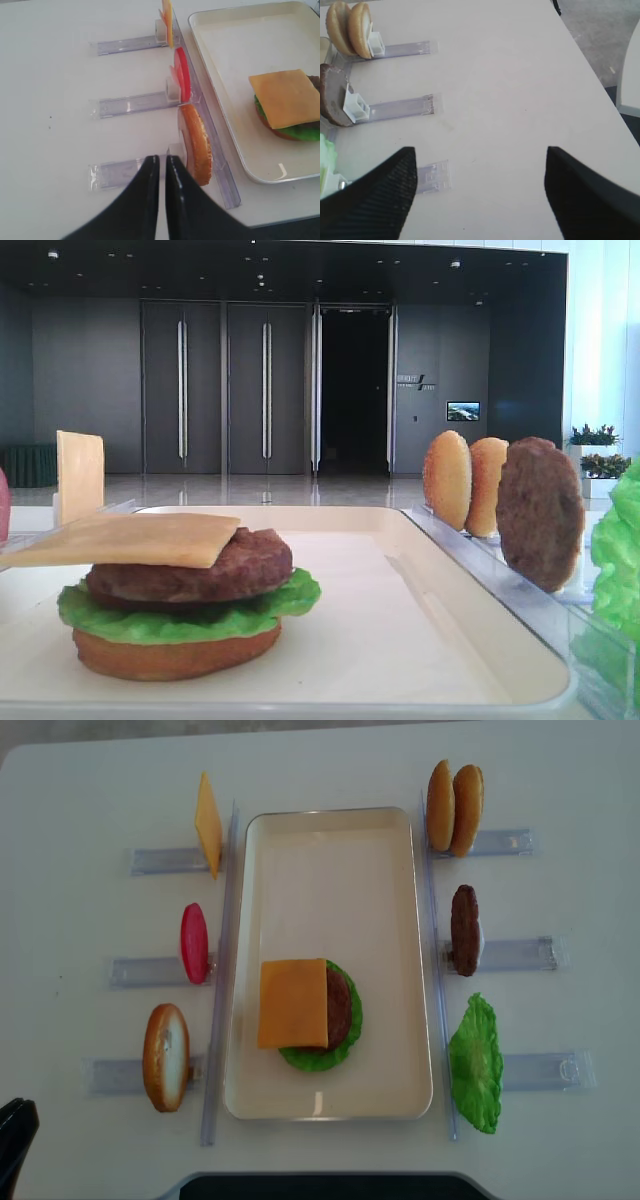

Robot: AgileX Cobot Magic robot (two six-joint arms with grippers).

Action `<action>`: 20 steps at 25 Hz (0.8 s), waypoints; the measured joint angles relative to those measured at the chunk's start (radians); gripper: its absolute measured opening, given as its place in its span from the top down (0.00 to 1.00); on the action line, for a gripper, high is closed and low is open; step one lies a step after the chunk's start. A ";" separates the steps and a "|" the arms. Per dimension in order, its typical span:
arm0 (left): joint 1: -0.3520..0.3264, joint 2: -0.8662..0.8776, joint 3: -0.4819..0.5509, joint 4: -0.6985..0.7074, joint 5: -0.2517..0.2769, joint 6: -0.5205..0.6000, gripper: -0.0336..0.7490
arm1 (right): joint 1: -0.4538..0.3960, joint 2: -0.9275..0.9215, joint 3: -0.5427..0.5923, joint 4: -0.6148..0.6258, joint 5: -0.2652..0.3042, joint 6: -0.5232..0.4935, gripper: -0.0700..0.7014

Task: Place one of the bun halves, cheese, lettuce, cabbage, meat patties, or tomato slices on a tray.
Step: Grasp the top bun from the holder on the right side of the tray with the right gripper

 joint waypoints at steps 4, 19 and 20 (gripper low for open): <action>0.000 0.000 0.000 0.000 0.000 0.000 0.57 | 0.000 0.000 0.000 0.000 0.000 0.000 0.22; 0.000 0.000 0.000 0.000 0.000 0.000 0.57 | 0.000 0.000 0.000 0.000 0.000 0.016 0.22; 0.000 0.000 0.000 0.000 0.000 0.000 0.57 | 0.000 0.000 0.000 0.000 0.000 0.017 0.22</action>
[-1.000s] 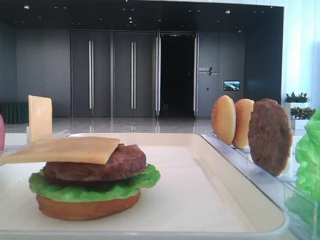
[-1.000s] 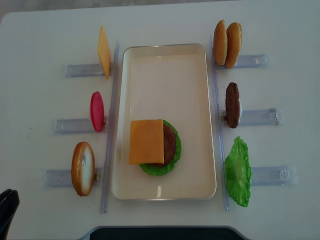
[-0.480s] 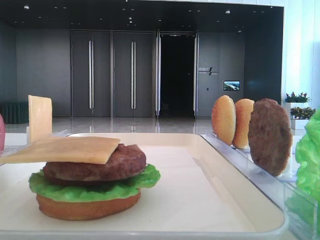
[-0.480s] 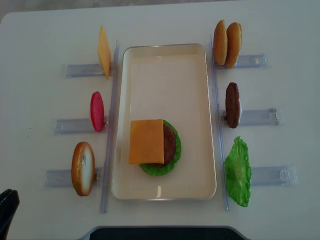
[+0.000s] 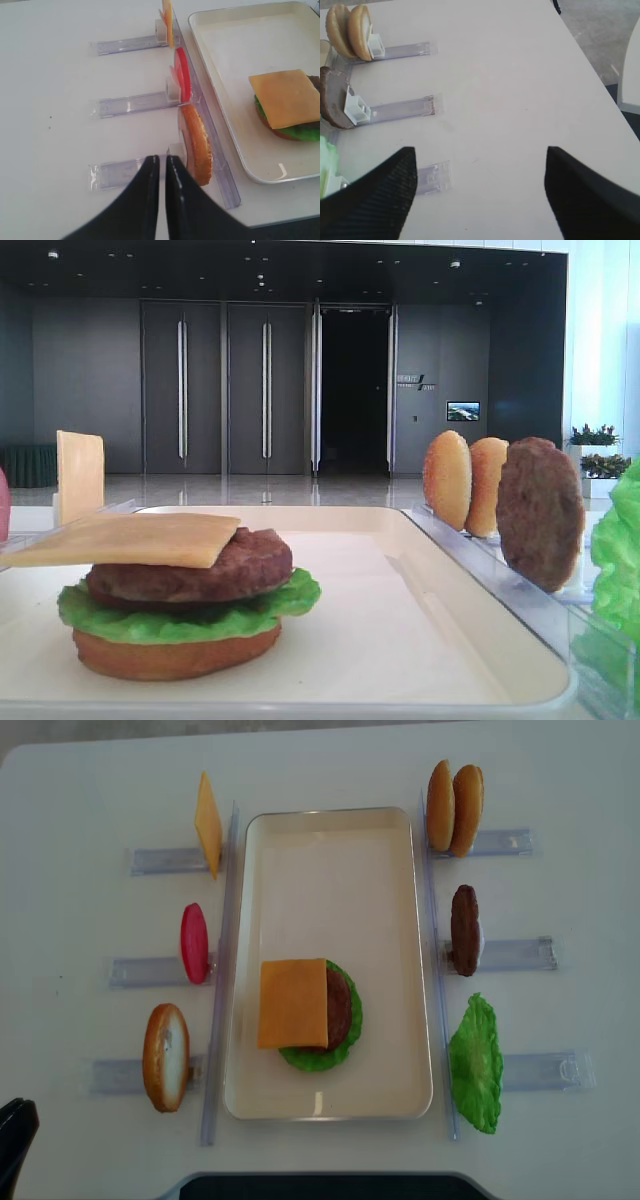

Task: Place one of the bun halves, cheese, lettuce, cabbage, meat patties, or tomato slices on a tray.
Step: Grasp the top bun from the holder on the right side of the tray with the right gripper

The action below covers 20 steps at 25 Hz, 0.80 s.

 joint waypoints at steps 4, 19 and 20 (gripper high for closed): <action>0.000 0.000 0.000 0.000 0.000 0.000 0.57 | 0.000 0.005 0.000 0.000 0.004 0.003 0.22; 0.000 0.000 0.000 0.000 -0.001 0.000 0.57 | 0.000 0.621 -0.305 0.000 0.040 0.015 0.13; 0.000 0.000 0.000 0.000 -0.001 0.000 0.57 | 0.000 0.660 -0.336 0.000 0.042 0.014 0.13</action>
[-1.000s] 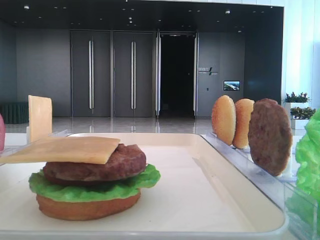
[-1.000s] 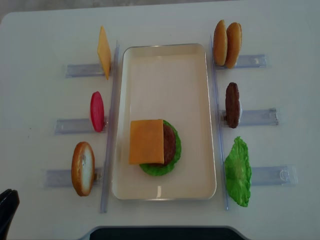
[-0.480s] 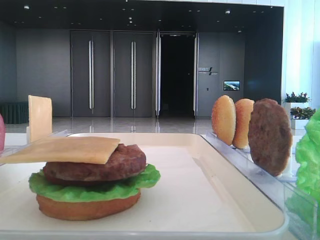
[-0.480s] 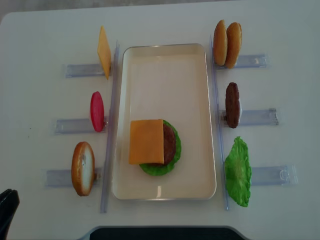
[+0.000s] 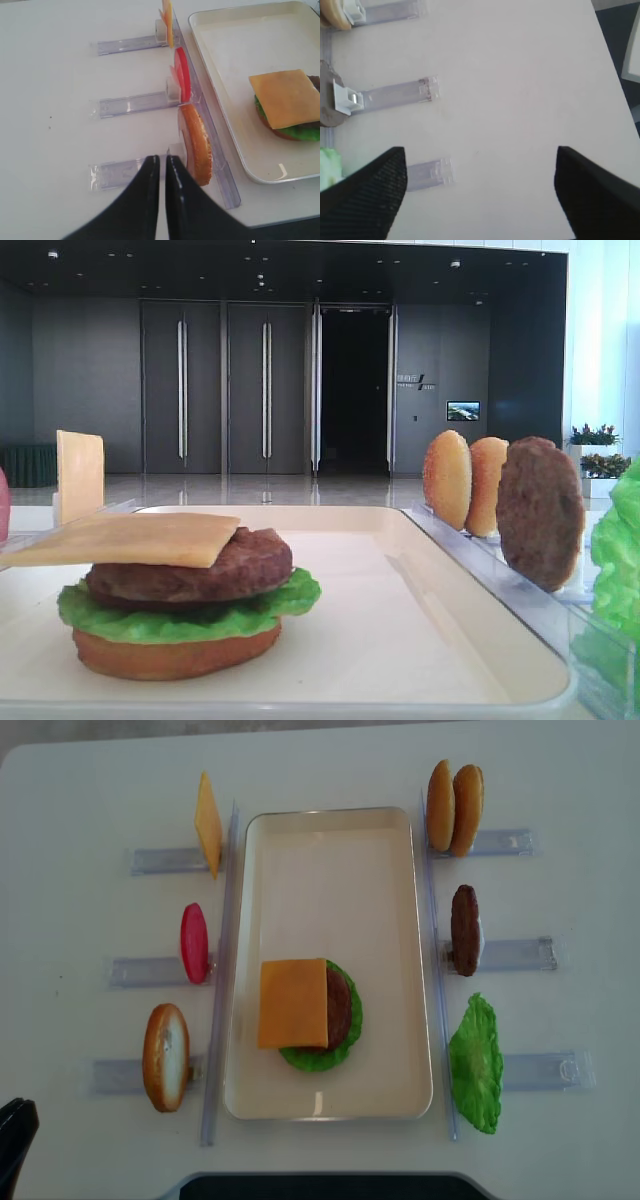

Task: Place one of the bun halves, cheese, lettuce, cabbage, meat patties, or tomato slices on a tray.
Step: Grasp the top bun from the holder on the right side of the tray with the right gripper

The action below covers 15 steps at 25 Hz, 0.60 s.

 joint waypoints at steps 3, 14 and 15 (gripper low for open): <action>0.000 0.000 0.000 0.000 0.000 0.000 0.57 | 0.000 0.135 -0.085 0.000 0.011 -0.001 0.14; 0.000 0.000 0.000 0.001 0.000 0.000 0.57 | 0.000 0.559 -0.337 -0.004 0.043 -0.005 0.14; 0.000 0.000 0.000 0.001 0.000 0.000 0.57 | 0.000 0.599 -0.357 -0.004 0.043 -0.006 0.14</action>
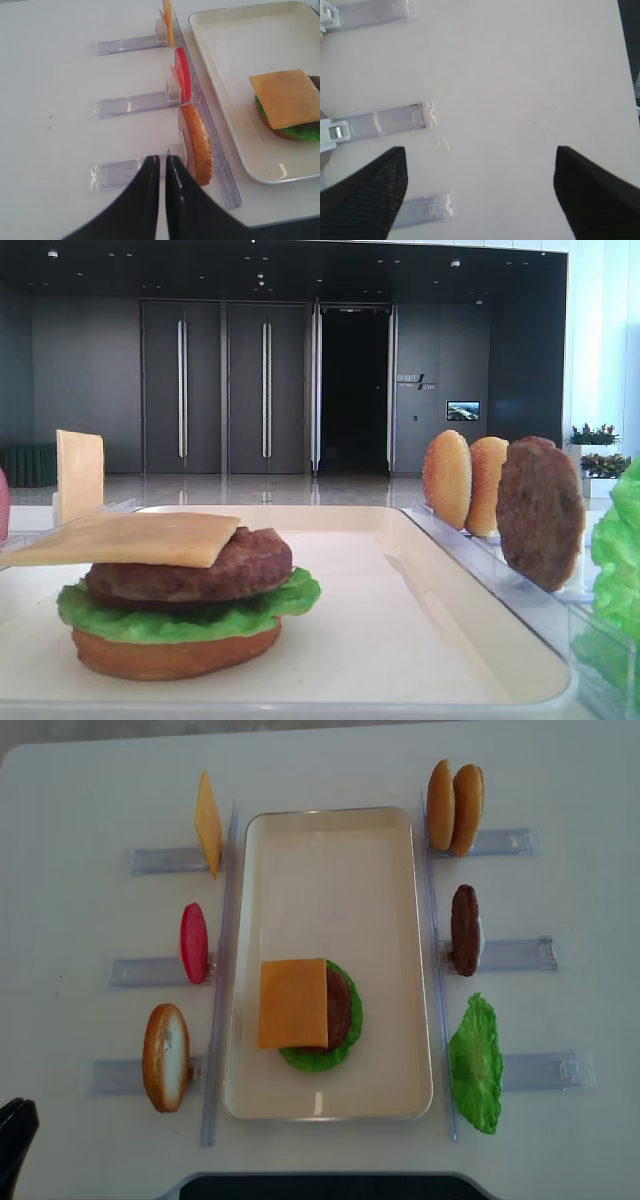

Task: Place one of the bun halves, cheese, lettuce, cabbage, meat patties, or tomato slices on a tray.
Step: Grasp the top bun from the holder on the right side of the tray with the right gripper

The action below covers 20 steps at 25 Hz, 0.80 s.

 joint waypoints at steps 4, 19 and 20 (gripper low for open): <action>0.000 0.000 0.000 0.000 0.000 0.000 0.57 | 0.000 0.147 -0.093 0.000 0.000 -0.003 0.14; 0.000 0.000 0.000 0.000 0.000 0.000 0.57 | 0.047 0.531 -0.398 0.003 0.000 -0.019 0.14; 0.000 0.000 0.000 0.000 0.000 0.000 0.57 | 0.052 0.545 -0.417 0.003 0.000 -0.019 0.14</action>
